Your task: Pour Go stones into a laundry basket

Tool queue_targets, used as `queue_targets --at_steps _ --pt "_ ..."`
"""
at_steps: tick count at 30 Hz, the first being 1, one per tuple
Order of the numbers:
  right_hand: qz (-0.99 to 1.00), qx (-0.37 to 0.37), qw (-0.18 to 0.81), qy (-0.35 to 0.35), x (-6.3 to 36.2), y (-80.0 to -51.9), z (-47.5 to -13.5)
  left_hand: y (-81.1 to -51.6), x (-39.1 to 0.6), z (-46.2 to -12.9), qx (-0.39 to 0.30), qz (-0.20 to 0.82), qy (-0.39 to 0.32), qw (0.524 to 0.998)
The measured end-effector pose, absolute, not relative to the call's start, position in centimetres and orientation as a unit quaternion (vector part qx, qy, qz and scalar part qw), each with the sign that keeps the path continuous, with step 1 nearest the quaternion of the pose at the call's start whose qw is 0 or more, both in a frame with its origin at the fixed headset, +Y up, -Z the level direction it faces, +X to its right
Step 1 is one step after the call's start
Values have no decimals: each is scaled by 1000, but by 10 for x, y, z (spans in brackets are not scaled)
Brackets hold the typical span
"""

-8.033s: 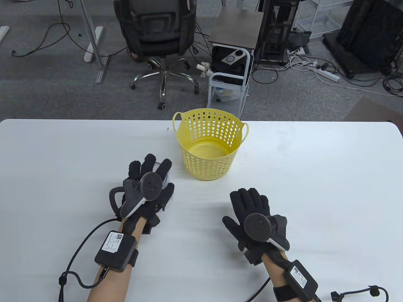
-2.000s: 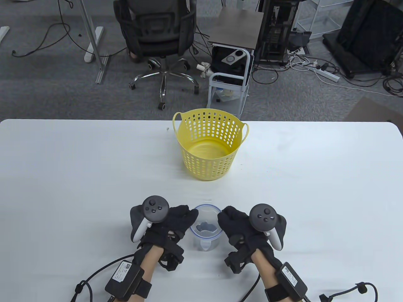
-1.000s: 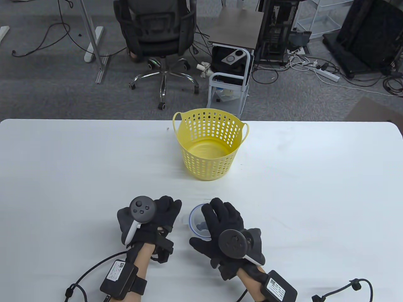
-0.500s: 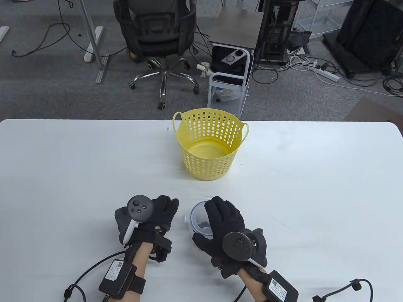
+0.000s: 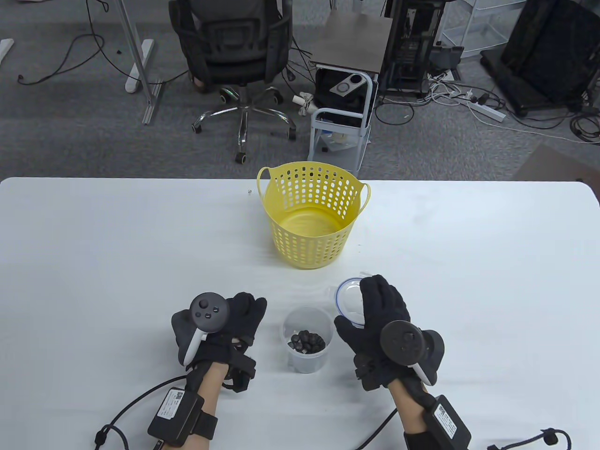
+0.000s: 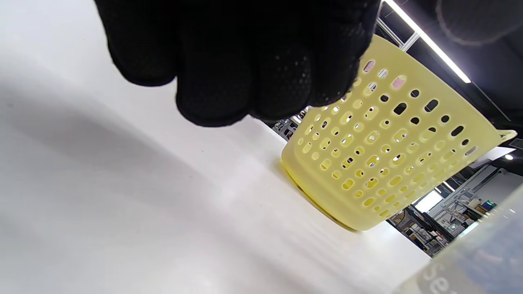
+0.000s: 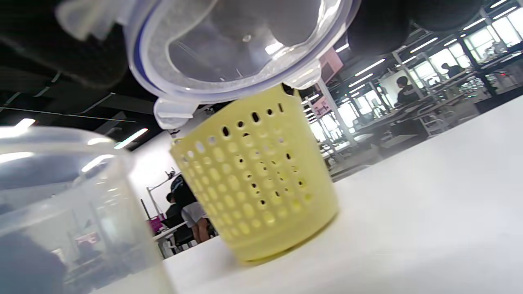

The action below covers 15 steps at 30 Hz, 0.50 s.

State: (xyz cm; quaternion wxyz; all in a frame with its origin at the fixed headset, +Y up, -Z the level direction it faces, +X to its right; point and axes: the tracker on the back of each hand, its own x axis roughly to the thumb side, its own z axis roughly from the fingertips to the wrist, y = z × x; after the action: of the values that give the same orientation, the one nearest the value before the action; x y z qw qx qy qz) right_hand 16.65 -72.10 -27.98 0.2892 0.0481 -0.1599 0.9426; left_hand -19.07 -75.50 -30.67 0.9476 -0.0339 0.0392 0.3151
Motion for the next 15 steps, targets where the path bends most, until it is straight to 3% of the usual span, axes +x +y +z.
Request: queue_targets --at_steps 7,15 --pt "956 -12 271 -112 193 -742 -294 -756 -189 -305 -38 307 41 950" --pt "980 -24 200 -7 190 -778 -306 -757 -183 -304 -43 298 35 953"
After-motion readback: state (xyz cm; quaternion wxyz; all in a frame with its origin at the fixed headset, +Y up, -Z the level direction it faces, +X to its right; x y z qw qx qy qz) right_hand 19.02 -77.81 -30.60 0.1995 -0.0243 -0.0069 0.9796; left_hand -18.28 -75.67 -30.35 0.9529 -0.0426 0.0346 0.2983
